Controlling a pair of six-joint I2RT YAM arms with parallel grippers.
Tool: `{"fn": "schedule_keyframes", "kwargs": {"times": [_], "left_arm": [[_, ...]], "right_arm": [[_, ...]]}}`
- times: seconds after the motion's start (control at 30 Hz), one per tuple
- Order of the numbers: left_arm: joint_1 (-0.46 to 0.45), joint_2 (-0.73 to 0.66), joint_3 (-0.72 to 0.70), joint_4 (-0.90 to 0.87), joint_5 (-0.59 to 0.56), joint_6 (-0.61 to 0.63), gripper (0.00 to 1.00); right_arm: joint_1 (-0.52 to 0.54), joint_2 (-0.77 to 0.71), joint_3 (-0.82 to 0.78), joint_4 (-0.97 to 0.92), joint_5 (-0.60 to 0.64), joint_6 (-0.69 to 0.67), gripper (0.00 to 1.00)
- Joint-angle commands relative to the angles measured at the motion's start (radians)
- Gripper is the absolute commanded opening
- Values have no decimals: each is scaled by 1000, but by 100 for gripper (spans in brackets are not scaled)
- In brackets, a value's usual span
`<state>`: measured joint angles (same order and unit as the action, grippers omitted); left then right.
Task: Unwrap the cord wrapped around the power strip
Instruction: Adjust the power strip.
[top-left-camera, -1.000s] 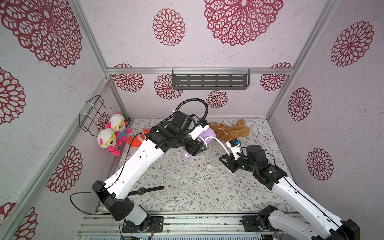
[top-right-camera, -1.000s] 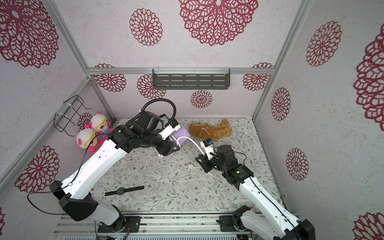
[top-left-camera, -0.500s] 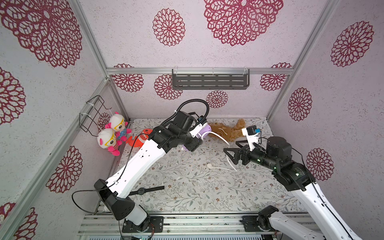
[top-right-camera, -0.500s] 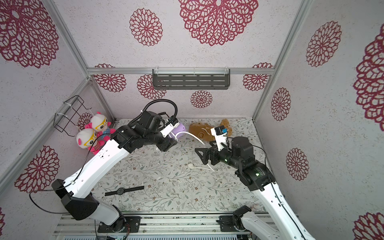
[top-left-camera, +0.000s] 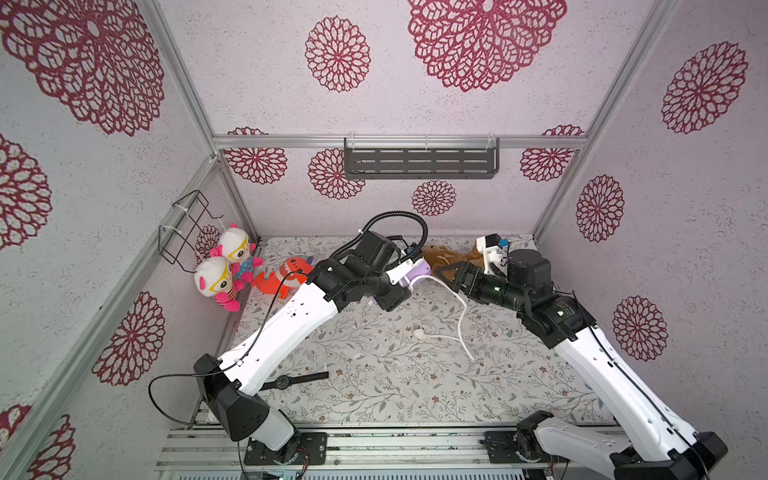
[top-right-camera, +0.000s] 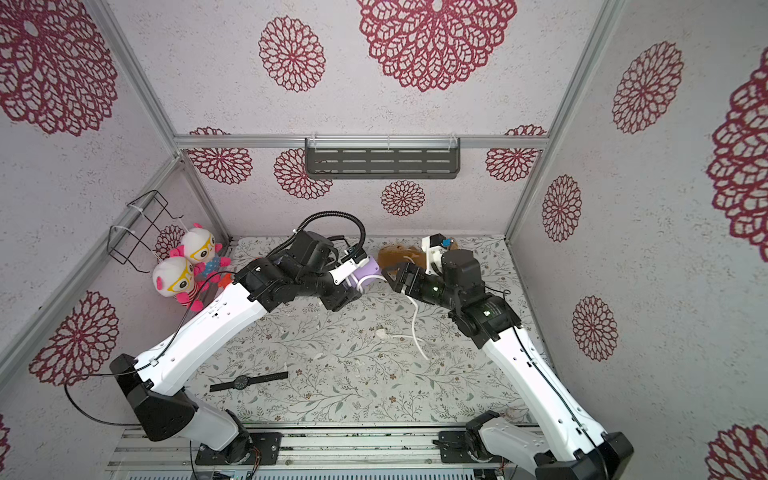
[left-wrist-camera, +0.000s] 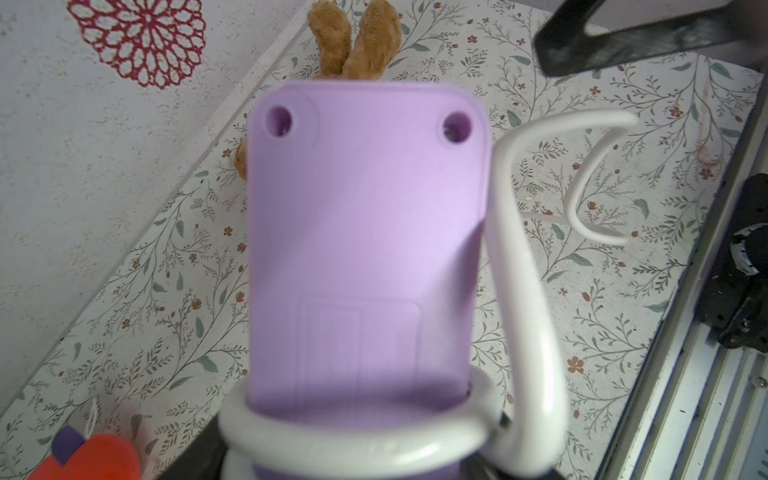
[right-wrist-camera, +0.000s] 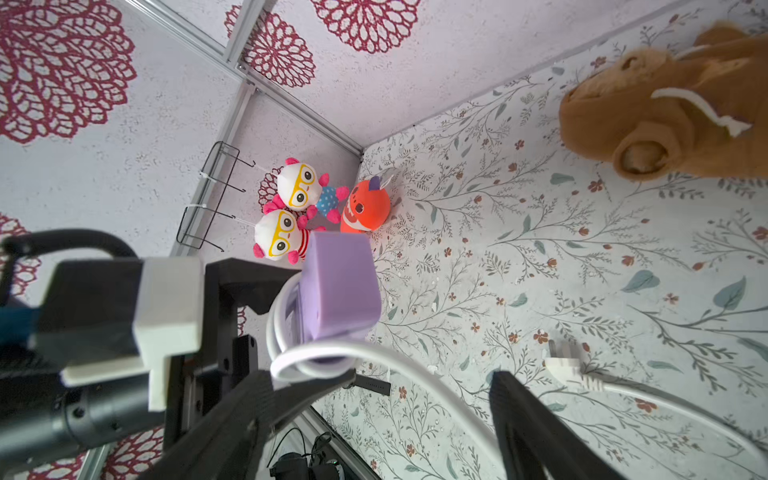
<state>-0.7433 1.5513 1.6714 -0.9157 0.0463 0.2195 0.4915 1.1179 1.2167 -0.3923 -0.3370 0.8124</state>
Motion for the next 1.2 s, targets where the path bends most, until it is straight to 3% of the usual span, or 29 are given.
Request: {"fn": "schedule_keyframes", "kwargs": {"times": [0.0,0.2,0.4,0.6,0.83,1.0,1.17], "left_arm": [[-14,-50,-13,63,50,27,0],[-27,-65,-23,44,92,32,0],[-33,-71,-22,61,97,46,0],[-41,-52,-6,47,81,62,0],[-54,-36,14,44,80,75,0],[-60,-31,22,38,78,88,0],[-61,-10,52,3,72,85,0]], "right_arm": [[-6,-19,35,32,4,71,87],[-5,8,-12,121,-76,176,85],[-5,-1,-33,128,-53,178,81],[-4,27,-41,200,-128,216,79],[-11,28,-16,149,-62,204,78],[-9,51,-51,232,-168,255,64],[-10,61,-67,308,-282,273,61]]}}
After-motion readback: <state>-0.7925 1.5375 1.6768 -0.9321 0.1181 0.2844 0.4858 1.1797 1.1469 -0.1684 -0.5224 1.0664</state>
